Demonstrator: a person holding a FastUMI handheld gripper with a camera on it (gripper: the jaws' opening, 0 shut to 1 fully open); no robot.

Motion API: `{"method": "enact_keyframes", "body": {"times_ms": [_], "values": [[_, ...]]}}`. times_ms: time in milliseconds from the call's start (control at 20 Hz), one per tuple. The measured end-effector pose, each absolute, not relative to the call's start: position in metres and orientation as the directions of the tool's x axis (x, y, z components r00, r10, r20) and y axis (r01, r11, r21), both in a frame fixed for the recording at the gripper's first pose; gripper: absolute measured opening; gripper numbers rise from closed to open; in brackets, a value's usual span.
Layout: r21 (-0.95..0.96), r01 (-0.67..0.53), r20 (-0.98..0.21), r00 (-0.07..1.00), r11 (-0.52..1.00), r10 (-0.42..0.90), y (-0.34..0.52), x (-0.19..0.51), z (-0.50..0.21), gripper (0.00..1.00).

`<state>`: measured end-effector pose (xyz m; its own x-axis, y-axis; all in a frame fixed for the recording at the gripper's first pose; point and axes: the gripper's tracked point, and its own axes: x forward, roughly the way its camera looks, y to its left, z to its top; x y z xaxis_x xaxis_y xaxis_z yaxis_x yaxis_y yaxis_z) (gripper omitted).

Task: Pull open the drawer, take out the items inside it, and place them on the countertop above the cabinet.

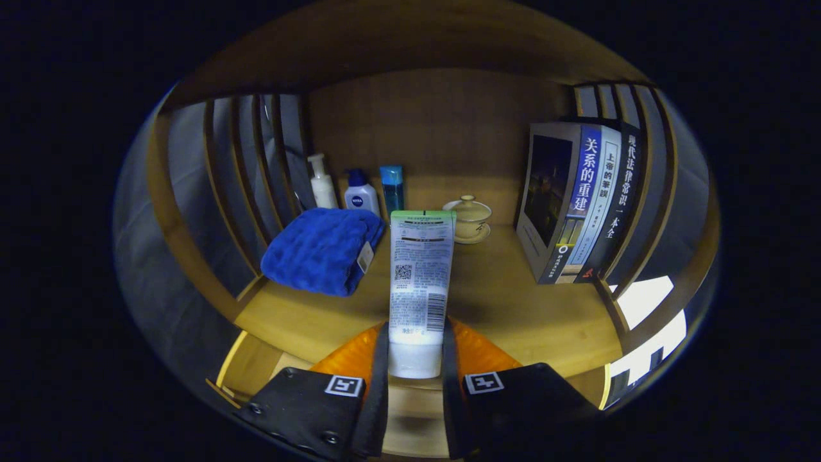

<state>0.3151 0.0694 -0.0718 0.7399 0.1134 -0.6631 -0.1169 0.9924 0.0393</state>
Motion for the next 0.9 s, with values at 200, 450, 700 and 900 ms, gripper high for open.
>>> {"method": "enact_keyframes", "body": {"times_ms": [200,450,700,900], "values": [[0.055,-0.073,-0.701,0.708,0.996,0.091,0.068,0.334,-0.094,0.44],[0.073,-0.014,-0.751,0.658,0.997,0.064,0.061,0.339,-0.124,0.44],[0.078,-0.011,-0.750,0.659,0.997,0.066,0.062,0.343,-0.131,0.45],[0.067,-0.012,-0.752,0.657,0.998,0.059,0.062,0.343,-0.133,0.46]]}}
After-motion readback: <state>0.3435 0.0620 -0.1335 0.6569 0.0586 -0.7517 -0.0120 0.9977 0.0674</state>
